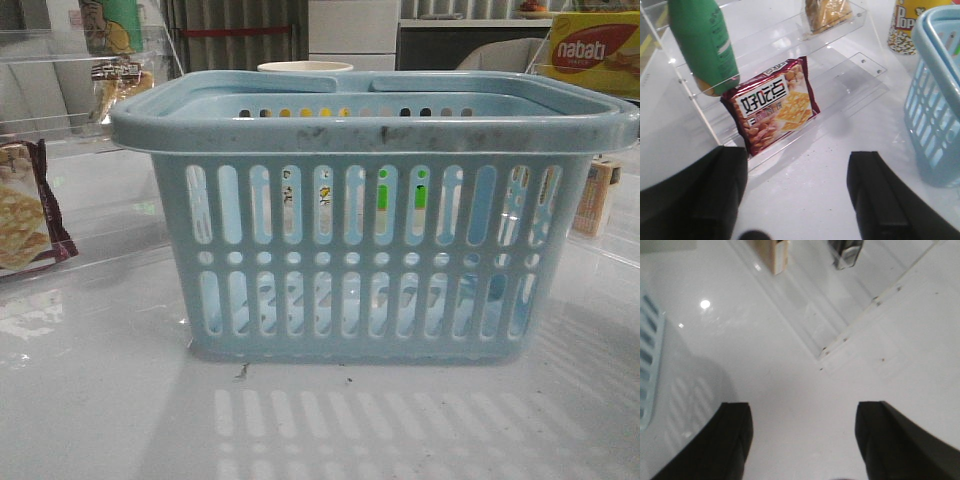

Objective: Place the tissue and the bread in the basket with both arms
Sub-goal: 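Grasp the tissue pack with the right gripper and lift it, then carry the tissue pack over the basket and open the right gripper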

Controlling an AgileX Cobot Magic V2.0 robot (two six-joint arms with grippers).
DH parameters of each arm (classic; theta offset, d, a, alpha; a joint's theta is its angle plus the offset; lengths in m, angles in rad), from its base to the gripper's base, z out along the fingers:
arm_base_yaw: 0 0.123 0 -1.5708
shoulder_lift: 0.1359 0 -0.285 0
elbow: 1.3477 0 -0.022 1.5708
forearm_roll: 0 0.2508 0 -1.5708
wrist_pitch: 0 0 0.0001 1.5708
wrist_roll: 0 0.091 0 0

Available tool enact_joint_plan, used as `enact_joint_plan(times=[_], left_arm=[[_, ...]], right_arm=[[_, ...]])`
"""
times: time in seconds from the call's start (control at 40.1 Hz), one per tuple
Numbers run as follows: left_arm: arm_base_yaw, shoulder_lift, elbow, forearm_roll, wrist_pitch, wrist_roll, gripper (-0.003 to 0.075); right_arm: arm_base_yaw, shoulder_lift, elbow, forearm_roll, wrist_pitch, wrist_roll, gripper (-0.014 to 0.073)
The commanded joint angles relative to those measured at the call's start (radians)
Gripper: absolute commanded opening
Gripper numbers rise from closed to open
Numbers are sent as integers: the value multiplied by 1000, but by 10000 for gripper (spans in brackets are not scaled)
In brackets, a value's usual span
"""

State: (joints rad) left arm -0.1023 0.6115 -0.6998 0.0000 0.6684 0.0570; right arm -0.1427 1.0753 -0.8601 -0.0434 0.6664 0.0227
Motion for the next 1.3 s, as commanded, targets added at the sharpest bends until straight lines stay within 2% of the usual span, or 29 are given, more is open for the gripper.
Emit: enact_joint_plan(times=[0.0, 0.199, 0.498, 0.822, 0.872, 0.922, 1.047, 1.096, 1.271], left_arm=[[-66, 8, -30, -16, -83, 3, 453], [-148, 8, -30, -11, -83, 3, 454], [-151, 8, -30, -11, -83, 3, 454], [-151, 8, -30, -11, -83, 3, 454], [-151, 8, -30, -11, -83, 3, 454], [-151, 8, -30, -11, -83, 3, 454], [-151, 8, -30, -11, -83, 3, 454], [-151, 8, -30, -11, -83, 3, 454], [-151, 8, -30, -11, -83, 3, 454]], right_arm=[[-55, 76, -112, -18, -83, 4, 549], [-87, 284, -279, -14, -82, 4, 549], [-87, 504, -458, 1, -129, 4, 549], [-87, 655, -526, 1, -275, 4, 549], [-87, 665, -526, 1, -287, 4, 530], [-87, 667, -526, 1, -294, 4, 472], [-87, 666, -526, 1, -300, 4, 269], [-87, 657, -526, 1, -290, 4, 225], [-70, 575, -526, 1, -245, 4, 210]])
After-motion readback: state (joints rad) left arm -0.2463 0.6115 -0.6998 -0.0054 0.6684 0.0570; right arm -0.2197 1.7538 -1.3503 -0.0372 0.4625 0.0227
